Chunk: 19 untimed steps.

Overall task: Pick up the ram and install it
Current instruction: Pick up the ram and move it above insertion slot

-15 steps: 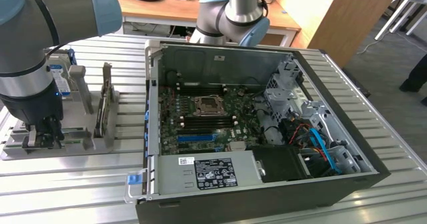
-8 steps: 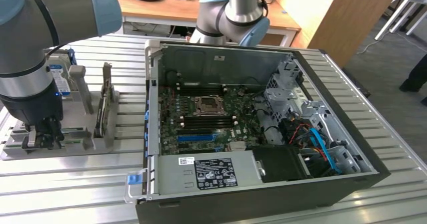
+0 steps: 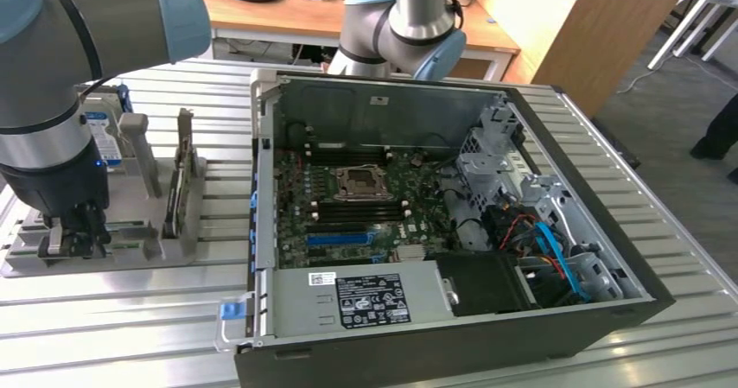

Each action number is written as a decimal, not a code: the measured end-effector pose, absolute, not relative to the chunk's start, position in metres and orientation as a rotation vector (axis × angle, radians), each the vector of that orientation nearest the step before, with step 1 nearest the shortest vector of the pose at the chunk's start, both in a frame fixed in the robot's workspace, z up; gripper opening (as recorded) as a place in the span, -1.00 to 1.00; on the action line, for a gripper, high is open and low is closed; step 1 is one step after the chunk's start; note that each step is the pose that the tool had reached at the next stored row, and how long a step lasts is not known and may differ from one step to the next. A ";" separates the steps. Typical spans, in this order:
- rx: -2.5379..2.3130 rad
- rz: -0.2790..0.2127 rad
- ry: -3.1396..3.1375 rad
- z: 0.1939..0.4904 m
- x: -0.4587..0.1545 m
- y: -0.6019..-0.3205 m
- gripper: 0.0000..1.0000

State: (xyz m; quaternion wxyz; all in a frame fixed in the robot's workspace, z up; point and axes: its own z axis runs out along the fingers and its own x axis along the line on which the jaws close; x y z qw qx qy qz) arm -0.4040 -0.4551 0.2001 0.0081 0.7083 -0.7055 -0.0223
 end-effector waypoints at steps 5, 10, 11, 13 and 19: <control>2.214 -0.070 -2.205 0.200 -0.404 -0.455 -0.73; 2.214 -0.070 -2.205 0.200 -0.404 -0.455 -0.76; 2.214 -0.070 -2.205 0.200 -0.404 -0.455 -0.76; 2.214 -0.070 -2.205 0.200 -0.404 -0.455 -0.76; 2.219 -0.070 -2.200 0.200 -0.404 -0.455 -0.76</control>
